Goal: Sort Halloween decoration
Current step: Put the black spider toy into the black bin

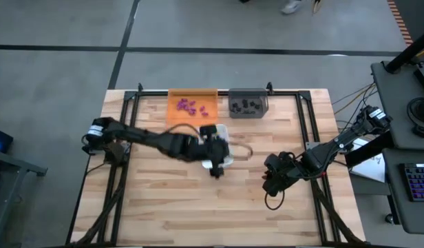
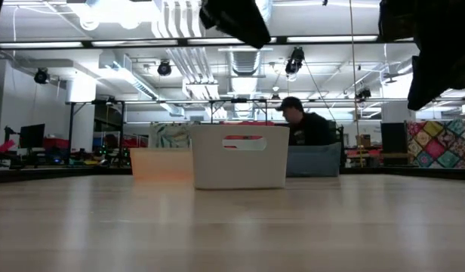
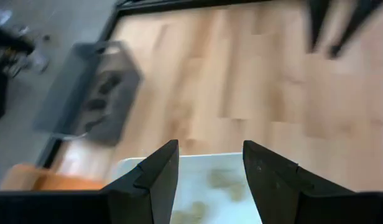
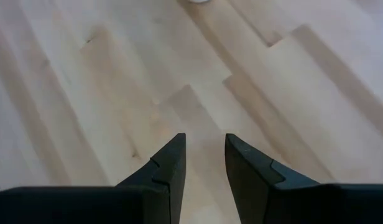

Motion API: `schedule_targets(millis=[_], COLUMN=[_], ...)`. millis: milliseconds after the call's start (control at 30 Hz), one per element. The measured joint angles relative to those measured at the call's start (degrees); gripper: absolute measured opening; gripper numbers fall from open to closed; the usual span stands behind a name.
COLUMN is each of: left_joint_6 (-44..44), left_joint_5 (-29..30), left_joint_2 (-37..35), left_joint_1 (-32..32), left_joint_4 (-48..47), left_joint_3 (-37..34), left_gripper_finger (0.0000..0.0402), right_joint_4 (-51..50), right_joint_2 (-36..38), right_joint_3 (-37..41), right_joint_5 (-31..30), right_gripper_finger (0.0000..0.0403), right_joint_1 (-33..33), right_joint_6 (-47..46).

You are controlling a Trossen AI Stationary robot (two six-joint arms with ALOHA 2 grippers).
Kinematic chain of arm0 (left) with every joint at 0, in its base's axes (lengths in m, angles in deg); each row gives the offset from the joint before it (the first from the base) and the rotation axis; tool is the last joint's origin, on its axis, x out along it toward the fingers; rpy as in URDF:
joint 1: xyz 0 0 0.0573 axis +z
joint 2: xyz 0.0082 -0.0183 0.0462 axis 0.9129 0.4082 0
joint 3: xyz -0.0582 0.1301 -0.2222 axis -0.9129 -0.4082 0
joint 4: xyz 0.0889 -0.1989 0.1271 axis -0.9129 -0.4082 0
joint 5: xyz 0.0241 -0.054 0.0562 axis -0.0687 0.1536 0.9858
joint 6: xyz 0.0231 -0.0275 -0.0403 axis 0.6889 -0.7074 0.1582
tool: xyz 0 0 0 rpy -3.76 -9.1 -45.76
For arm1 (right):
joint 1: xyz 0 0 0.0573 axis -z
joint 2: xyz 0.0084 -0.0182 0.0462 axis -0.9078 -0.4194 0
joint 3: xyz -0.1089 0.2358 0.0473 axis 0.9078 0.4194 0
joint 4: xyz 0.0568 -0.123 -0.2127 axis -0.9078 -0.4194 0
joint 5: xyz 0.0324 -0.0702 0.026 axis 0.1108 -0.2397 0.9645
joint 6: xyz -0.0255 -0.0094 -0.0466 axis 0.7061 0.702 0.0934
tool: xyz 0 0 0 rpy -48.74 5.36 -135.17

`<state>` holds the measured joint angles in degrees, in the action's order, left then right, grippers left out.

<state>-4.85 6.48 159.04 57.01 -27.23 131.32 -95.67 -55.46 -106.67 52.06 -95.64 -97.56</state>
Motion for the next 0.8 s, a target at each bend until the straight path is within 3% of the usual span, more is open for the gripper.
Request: schedule_targets(millis=[267, 533, 800], left_joint_6=[-2.1, -6.6, -11.7], left_joint_5=[0.1, 0.1, 1.3], left_joint_2=[0.8, 0.6, 0.6], left_joint_1=[-7.6, -9.0, -9.0], left_joint_4=[12.9, 24.9, 27.6], left_joint_3=[-6.9, -17.4, -21.8], left_gripper_finger=[0.0153, 0.0125, 0.0118], right_joint_4=[4.1, 4.0, 2.8], right_joint_2=[-2.3, -5.9, -7.2], right_joint_3=[-0.2, -0.2, -0.2], right_joint_5=[5.9, 15.5, 21.8], right_gripper_finger=[0.01, 0.01, 0.01], right_joint_1=[-0.7, -2.5, -4.3], right_joint_6=[-0.6, -6.0, -13.1])
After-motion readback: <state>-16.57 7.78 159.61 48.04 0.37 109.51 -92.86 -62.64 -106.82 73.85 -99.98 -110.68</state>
